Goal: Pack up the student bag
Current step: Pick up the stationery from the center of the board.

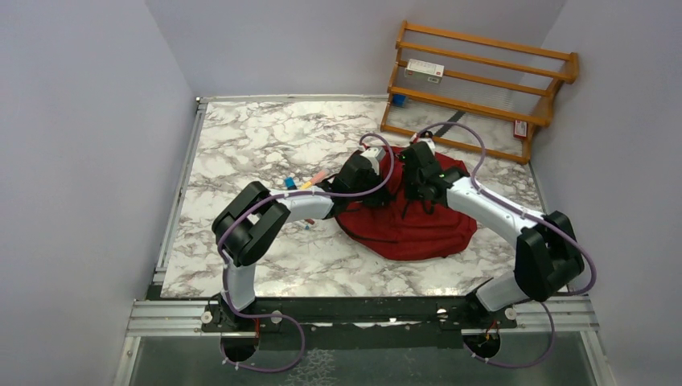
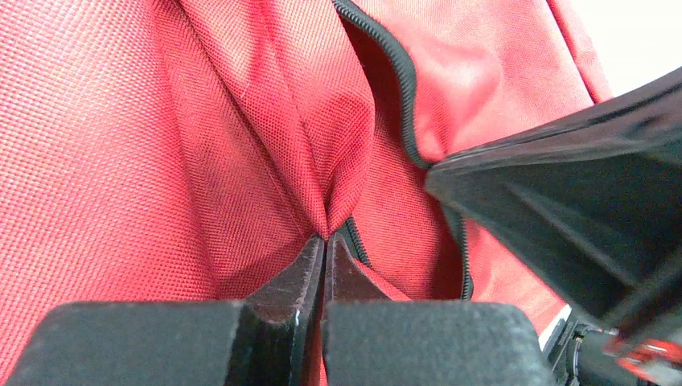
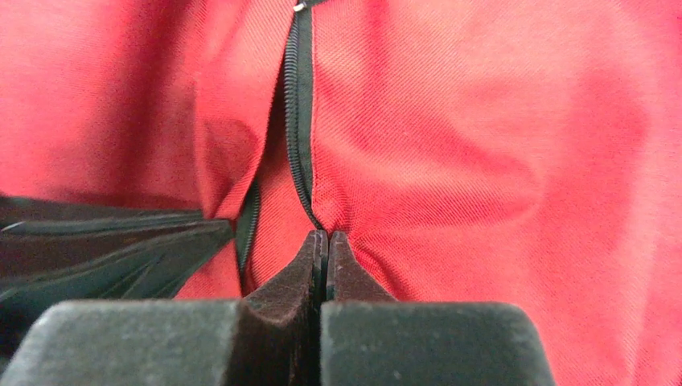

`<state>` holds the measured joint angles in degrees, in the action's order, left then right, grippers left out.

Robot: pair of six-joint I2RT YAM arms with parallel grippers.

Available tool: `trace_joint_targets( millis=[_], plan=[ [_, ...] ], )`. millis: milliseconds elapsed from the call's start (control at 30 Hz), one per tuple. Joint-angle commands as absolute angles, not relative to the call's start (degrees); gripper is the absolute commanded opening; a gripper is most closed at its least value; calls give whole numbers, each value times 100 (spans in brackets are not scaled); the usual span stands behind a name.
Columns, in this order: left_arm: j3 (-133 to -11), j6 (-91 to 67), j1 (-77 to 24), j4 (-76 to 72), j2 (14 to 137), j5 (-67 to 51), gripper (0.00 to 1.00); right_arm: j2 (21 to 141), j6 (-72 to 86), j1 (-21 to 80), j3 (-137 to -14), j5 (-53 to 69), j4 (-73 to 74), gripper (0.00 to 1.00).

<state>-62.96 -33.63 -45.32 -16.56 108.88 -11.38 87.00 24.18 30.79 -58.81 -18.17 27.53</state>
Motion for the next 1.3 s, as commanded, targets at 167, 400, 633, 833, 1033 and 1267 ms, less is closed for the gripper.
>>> trace_joint_targets(
  millis=[167, 400, 633, 833, 1033, 1267],
  plan=[
    [-6201, -3315, -4583, -1357, 10646, -1598, 0, 7392, 2259, 3058, -5880, -1799, 2683, 0],
    [-6240, -3267, -4578, -1383, 10582, -1665, 0, 7100, 2148, 3059, -5774, -1853, 2692, 0],
    [-6433, -3176, -4506, -1061, 10122, -1448, 18, 6932, 2219, 3058, -5583, -1741, 2581, 0],
    [-6403, -2902, -4194, -502, 9319, -1011, 30, 6821, 2230, 3051, -5480, -1606, 2469, 1],
    [-5699, -2595, -3556, -21, 8200, -305, 39, 6796, 2255, 3052, -5361, -1453, 2365, 0],
    [-5710, -1617, -2790, 895, 8055, 533, 45, 6855, 2259, 3056, -5293, -1256, 2275, 0]
  ],
)
